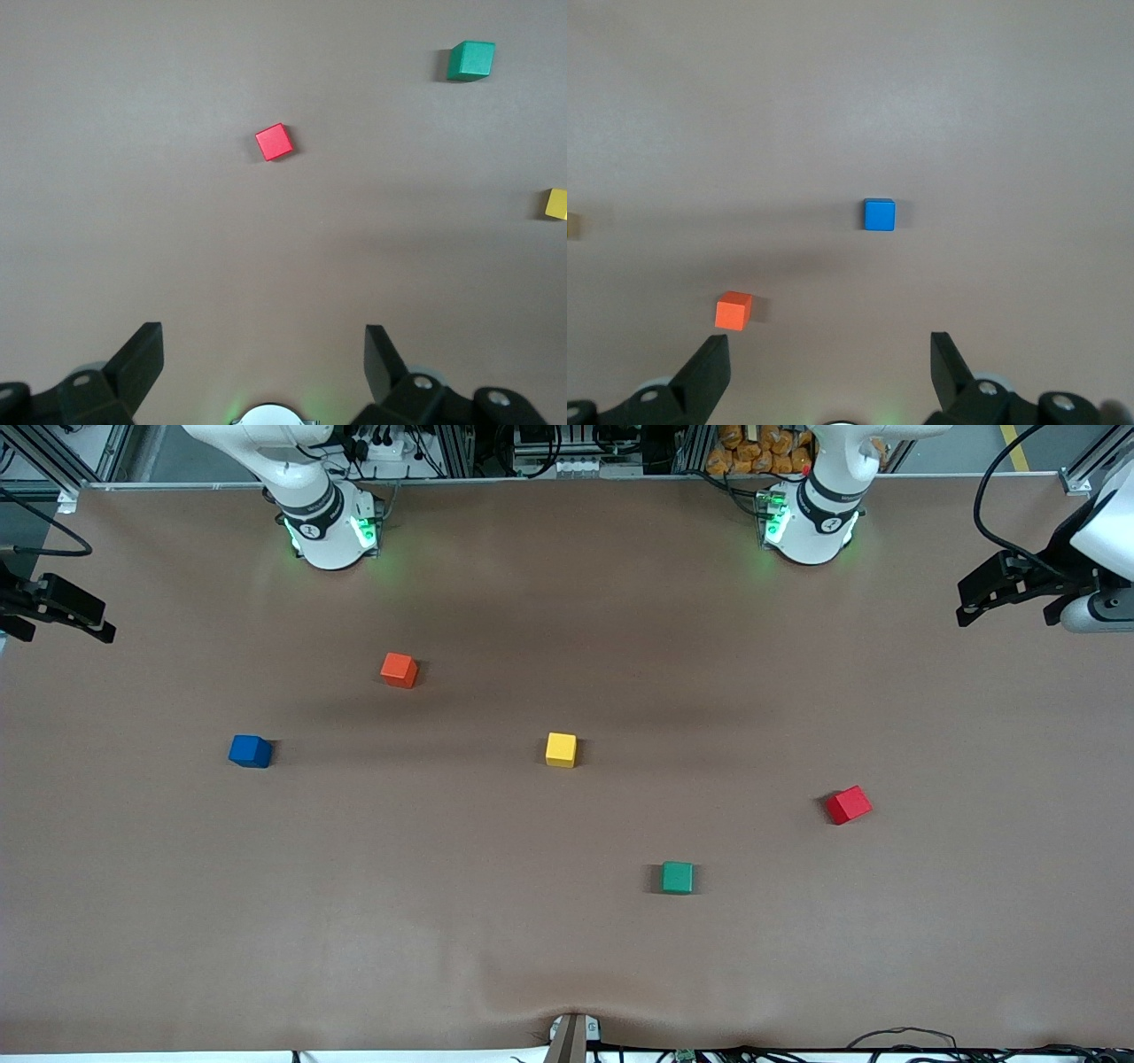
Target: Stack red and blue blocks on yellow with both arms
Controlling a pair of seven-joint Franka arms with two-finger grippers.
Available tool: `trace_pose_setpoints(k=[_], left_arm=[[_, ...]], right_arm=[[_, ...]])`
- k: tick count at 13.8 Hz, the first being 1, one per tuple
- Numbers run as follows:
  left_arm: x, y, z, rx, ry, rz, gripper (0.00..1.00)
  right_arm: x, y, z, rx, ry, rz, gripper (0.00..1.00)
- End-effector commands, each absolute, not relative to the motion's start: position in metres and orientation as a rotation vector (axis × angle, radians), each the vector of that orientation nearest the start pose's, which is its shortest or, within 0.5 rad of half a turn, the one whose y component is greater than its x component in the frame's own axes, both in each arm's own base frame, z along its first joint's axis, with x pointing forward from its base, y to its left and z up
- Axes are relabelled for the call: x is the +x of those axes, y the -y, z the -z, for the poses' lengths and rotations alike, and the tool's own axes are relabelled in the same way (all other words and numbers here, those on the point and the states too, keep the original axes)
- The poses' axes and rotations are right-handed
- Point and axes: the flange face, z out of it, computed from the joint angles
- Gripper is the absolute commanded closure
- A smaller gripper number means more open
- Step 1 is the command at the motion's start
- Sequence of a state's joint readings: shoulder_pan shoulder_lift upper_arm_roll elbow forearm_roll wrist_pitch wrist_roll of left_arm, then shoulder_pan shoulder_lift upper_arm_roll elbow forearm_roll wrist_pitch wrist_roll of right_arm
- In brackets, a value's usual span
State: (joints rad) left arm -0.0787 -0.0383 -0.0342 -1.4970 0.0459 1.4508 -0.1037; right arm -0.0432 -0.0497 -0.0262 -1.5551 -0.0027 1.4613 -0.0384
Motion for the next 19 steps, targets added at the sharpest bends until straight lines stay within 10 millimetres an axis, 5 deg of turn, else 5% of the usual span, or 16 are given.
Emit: trace_pose_setpoints(k=[1,19], left_arm=[[0.5217,0.0536,-0.6701,-3.105,-0.032,-0.018,0.0],[0.5169,0.0516,-0.6688,-3.104,-0.003,-0.028,0.0]], right_arm=[[0.5191,0.0375,-0.6524,-3.124,-0.07,-0.064,0.0],[0.519,0.0383,-0.6502,-3.123,-0.072,-0.071,0.0]])
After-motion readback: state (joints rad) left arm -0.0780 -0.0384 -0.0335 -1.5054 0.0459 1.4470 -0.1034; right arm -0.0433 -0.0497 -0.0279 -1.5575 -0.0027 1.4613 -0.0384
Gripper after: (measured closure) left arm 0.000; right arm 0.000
